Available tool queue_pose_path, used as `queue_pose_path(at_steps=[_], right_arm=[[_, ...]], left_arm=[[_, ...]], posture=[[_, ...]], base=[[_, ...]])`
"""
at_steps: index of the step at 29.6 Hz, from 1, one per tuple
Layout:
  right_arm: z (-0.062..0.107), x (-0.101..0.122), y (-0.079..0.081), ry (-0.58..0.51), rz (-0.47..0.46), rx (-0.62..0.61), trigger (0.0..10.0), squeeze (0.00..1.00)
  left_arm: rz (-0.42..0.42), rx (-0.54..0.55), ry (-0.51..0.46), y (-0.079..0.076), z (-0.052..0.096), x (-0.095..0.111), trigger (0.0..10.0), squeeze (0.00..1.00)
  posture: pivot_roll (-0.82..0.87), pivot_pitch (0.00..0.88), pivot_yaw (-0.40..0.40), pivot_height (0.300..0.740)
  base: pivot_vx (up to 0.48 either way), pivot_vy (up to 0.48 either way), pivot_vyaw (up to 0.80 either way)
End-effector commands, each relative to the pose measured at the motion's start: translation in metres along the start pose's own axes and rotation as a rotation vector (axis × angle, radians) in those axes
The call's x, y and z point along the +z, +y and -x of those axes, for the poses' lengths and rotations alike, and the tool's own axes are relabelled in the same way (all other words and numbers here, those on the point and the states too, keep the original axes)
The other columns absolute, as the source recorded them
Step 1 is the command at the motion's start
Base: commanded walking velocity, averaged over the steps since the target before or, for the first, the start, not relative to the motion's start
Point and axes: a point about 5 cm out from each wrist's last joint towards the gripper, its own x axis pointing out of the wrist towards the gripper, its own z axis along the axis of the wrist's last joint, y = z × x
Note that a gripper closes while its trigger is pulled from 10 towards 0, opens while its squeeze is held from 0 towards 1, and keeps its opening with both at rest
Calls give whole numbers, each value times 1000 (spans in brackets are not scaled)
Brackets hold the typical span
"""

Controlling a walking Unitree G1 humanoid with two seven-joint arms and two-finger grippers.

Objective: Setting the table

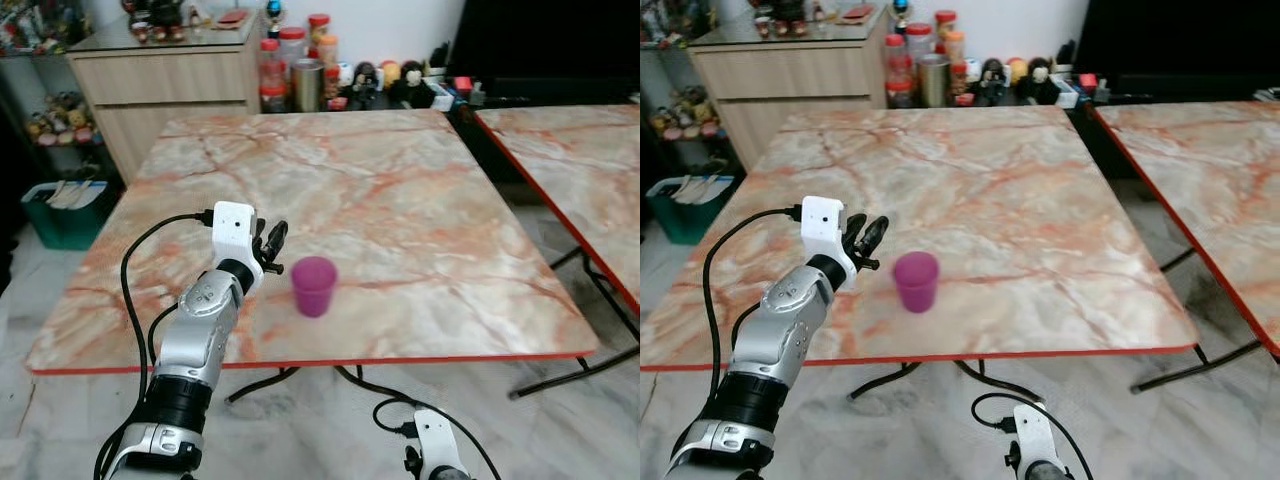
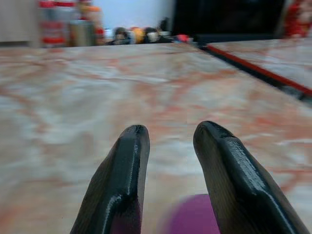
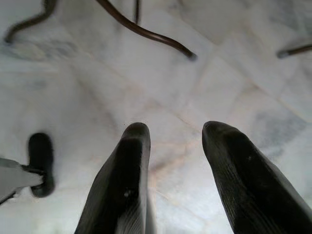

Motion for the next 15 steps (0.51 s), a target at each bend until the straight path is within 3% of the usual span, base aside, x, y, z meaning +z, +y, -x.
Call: queue_pose_path(at_steps=[1,7,15], right_arm=[[-1,5,2,-10,8,7,10000,0],[-1,4,2,-6,10,6,10000,0],[0,2,2,0,12,6,10000,0]], left_arm=[[-16,32,-23,9,3,4,10000,0],[-22,53,-18,15,4,4,10000,0],[-54,143,-4,39,9,6,10000,0]], posture=[[99,0,1,740],[97,0,2,740],[100,0,-2,740]], base=[[0,-398,0],[0,-66,0],[0,0,0]])
